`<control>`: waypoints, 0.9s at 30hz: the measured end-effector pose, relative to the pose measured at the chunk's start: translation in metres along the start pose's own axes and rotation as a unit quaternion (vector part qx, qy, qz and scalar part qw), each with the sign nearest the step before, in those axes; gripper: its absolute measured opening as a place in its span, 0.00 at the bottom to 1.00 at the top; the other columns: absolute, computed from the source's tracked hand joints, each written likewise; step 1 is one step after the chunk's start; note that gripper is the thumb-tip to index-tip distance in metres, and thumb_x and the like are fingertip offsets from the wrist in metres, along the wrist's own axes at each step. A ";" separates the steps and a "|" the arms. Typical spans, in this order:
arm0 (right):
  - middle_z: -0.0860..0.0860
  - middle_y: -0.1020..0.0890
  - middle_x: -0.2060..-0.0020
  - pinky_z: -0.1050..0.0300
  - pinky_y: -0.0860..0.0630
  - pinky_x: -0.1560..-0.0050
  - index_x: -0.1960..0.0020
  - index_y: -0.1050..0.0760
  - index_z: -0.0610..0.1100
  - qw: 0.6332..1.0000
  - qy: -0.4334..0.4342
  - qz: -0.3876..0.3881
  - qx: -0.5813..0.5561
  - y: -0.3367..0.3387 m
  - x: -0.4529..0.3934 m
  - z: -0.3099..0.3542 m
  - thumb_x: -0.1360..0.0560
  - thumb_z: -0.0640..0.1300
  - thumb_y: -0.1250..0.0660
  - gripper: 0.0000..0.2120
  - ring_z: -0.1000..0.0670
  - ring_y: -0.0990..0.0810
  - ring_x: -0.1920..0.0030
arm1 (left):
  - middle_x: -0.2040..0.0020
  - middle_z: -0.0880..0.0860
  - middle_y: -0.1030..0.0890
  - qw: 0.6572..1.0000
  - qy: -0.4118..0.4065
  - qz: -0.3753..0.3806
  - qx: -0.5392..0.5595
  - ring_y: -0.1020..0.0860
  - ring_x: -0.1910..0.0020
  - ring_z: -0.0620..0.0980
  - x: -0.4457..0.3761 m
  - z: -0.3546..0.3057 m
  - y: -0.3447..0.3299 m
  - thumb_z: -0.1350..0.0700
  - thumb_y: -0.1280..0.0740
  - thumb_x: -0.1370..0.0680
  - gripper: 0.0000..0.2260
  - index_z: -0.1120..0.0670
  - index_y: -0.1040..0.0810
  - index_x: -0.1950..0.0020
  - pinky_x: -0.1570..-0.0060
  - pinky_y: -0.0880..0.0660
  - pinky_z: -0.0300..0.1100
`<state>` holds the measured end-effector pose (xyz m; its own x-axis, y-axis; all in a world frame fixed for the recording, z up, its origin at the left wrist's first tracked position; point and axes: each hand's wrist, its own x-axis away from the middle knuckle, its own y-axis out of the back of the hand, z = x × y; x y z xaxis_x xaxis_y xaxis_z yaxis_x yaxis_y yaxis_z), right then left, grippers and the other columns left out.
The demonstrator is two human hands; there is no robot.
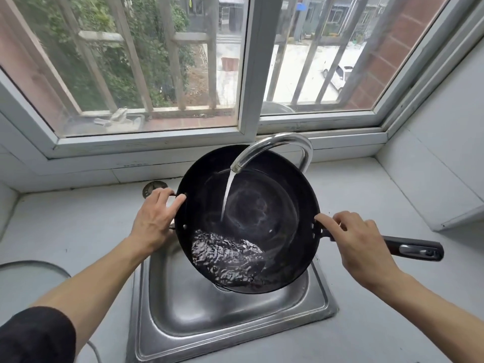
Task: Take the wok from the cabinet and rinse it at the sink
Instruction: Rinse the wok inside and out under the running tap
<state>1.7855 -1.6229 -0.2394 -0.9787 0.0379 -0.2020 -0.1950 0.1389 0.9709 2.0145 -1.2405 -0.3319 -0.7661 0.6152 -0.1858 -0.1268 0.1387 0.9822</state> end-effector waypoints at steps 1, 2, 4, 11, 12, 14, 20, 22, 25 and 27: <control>0.49 0.28 0.56 0.51 0.32 0.64 0.35 0.31 0.51 1.000 0.000 -0.002 -0.005 -0.003 -0.001 0.001 0.42 0.22 0.32 0.41 0.44 0.27 0.59 | 0.44 0.61 0.27 1.000 0.002 -0.003 -0.003 0.29 0.46 0.62 0.000 0.002 0.002 0.63 0.21 0.43 0.36 0.57 0.26 0.36 0.51 0.24 0.54; 0.49 0.28 0.56 0.51 0.32 0.64 0.35 0.31 0.51 1.000 0.000 -0.003 -0.009 -0.005 -0.002 0.002 0.42 0.22 0.32 0.41 0.44 0.27 0.58 | 0.44 0.61 0.27 1.000 0.003 -0.007 -0.006 0.28 0.46 0.62 0.000 0.004 0.002 0.63 0.21 0.43 0.36 0.57 0.26 0.36 0.51 0.24 0.54; 0.49 0.27 0.55 0.50 0.31 0.64 0.35 0.30 0.50 1.000 0.003 -0.007 -0.018 -0.010 -0.003 0.003 0.42 0.22 0.32 0.41 0.44 0.27 0.58 | 0.44 0.62 0.27 1.000 0.006 -0.006 -0.019 0.28 0.46 0.63 0.000 0.006 0.006 0.62 0.20 0.44 0.36 0.58 0.26 0.37 0.52 0.25 0.54; 0.49 0.28 0.54 0.49 0.31 0.63 0.34 0.29 0.50 0.999 0.009 -0.026 -0.043 -0.025 -0.010 0.007 0.39 0.22 0.33 0.38 0.45 0.27 0.57 | 0.43 0.63 0.28 0.999 0.011 -0.014 -0.052 0.29 0.45 0.64 0.005 0.019 0.019 0.66 0.21 0.49 0.41 0.57 0.27 0.37 0.48 0.25 0.57; 0.49 0.28 0.54 0.49 0.31 0.63 0.34 0.29 0.50 0.998 0.011 -0.027 -0.046 -0.027 -0.012 0.008 0.39 0.22 0.33 0.38 0.45 0.27 0.57 | 0.43 0.63 0.28 0.998 0.011 -0.016 -0.055 0.29 0.45 0.64 0.006 0.021 0.020 0.67 0.21 0.49 0.41 0.58 0.27 0.37 0.47 0.25 0.57; 0.49 0.28 0.54 0.49 0.31 0.62 0.34 0.29 0.50 0.998 0.015 -0.032 -0.053 -0.032 -0.017 0.011 0.38 0.23 0.32 0.38 0.45 0.28 0.56 | 0.43 0.63 0.28 0.998 0.016 -0.016 -0.060 0.29 0.45 0.64 0.007 0.026 0.025 0.66 0.20 0.50 0.42 0.58 0.27 0.37 0.47 0.25 0.58; 0.48 0.27 0.54 0.50 0.32 0.61 0.34 0.28 0.49 0.996 0.019 -0.050 -0.075 -0.046 -0.032 0.023 0.38 0.23 0.33 0.36 0.45 0.28 0.55 | 0.43 0.63 0.28 0.996 0.023 -0.027 -0.080 0.30 0.43 0.65 0.010 0.042 0.037 0.63 0.18 0.45 0.38 0.58 0.26 0.36 0.42 0.28 0.58; 0.48 0.27 0.54 0.50 0.32 0.62 0.35 0.29 0.49 0.995 0.018 -0.056 -0.082 -0.051 -0.036 0.027 0.39 0.23 0.33 0.37 0.45 0.28 0.56 | 0.42 0.63 0.28 0.995 0.027 -0.034 -0.090 0.30 0.43 0.64 0.013 0.046 0.041 0.66 0.19 0.47 0.40 0.57 0.27 0.36 0.42 0.29 0.57; 0.47 0.27 0.55 0.51 0.33 0.63 0.35 0.30 0.49 0.993 0.017 -0.067 -0.096 -0.056 -0.043 0.033 0.39 0.22 0.34 0.37 0.44 0.28 0.57 | 0.42 0.63 0.27 0.993 0.028 -0.037 -0.106 0.30 0.43 0.65 0.018 0.052 0.045 0.66 0.18 0.48 0.41 0.57 0.26 0.36 0.41 0.29 0.58; 0.47 0.26 0.55 0.51 0.33 0.62 0.35 0.31 0.49 0.992 0.017 -0.066 -0.103 -0.059 -0.047 0.037 0.38 0.23 0.34 0.37 0.43 0.27 0.58 | 0.42 0.63 0.27 0.993 0.031 -0.039 -0.112 0.30 0.43 0.65 0.021 0.056 0.051 0.65 0.18 0.48 0.41 0.57 0.26 0.36 0.42 0.29 0.59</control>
<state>1.8453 -1.5963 -0.2924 -0.9448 -0.0016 -0.3277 -0.3269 -0.0643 0.9429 2.0270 -1.1774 -0.2877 -0.7843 0.5602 -0.2666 -0.3188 0.0047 0.9478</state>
